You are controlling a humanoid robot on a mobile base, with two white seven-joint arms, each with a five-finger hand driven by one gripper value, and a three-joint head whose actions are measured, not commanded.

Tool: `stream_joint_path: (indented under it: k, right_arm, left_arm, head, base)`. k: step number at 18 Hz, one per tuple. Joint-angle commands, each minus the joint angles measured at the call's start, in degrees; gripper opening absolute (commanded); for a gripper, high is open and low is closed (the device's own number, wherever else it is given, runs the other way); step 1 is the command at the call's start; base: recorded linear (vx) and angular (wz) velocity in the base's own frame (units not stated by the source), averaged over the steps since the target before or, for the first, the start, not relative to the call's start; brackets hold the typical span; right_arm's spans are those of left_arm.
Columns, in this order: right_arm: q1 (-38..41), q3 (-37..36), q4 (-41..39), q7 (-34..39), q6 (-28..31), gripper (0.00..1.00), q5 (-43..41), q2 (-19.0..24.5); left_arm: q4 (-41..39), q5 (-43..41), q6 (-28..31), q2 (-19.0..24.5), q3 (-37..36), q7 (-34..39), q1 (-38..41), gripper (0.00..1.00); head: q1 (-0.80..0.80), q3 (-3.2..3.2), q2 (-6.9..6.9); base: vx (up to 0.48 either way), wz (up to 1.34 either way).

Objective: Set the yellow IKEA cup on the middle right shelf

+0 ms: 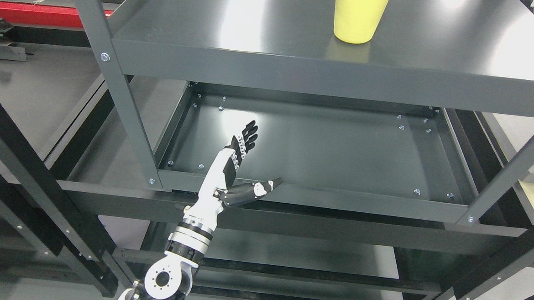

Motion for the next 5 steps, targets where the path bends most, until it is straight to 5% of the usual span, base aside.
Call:
stream_joint_path:
  k: [1, 5]
  right_arm:
    - [0.8, 1.0, 0.0, 0.0, 0.0, 0.99, -1.4, -1.0]
    - [0.8, 1.0, 0.0, 0.0, 0.0, 0.99, -1.4, -1.0]
  left_arm:
    - [-4.3, 0.0, -0.2, 1.0, 3.8, -0.1, 1.2, 0.99]
    - [-4.2, 0.0, -0.2, 1.0, 3.8, -0.2, 1.2, 0.99]
  head:
    - [0.0, 0.0, 0.0]
    - [0.0, 0.0, 0.0]
  base:
    - [0.0, 0.0]
    - [0.0, 0.0]
